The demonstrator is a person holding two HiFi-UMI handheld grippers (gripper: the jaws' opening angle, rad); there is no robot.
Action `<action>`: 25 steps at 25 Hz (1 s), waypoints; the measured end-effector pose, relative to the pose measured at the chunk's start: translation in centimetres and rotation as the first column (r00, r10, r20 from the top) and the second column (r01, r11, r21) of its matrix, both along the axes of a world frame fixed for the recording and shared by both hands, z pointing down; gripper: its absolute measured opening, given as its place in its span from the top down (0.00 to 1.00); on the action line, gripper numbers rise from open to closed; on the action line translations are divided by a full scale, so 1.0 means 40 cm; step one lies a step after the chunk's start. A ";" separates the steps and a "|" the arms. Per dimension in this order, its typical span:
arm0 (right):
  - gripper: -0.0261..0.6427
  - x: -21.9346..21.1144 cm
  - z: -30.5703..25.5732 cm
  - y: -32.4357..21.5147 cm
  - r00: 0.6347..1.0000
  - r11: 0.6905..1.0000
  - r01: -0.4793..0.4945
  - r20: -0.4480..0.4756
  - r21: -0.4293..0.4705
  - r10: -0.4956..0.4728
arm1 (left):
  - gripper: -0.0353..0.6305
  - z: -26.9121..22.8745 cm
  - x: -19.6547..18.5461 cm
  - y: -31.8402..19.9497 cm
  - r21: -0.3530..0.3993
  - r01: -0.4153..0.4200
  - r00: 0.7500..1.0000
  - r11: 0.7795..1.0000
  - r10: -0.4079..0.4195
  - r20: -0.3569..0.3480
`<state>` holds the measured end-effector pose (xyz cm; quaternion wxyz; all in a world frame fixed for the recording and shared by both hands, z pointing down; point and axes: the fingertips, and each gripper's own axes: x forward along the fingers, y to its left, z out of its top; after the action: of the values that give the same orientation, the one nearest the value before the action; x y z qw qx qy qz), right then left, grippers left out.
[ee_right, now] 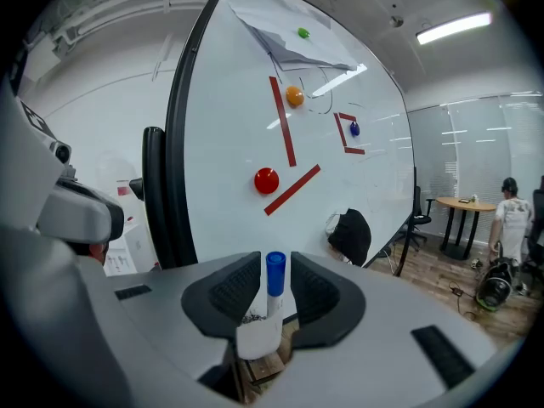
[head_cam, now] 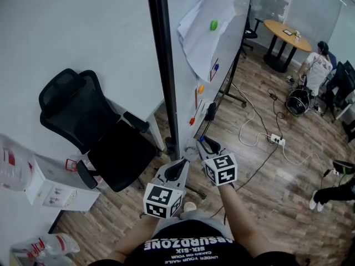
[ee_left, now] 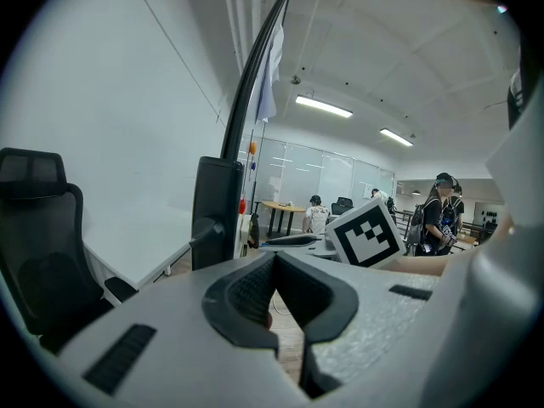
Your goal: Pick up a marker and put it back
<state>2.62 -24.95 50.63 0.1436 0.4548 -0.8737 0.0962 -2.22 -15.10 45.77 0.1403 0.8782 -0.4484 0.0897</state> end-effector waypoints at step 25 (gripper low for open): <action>0.83 0.027 -0.193 0.063 0.989 0.989 -0.055 0.143 0.140 0.035 | 0.94 -0.017 0.005 0.015 0.011 -0.023 1.000 1.000 0.023 -0.015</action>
<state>3.69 -22.41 42.90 0.0462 0.4759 -0.8757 0.0678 -2.00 -14.49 45.08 0.1376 0.8847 -0.4377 0.0823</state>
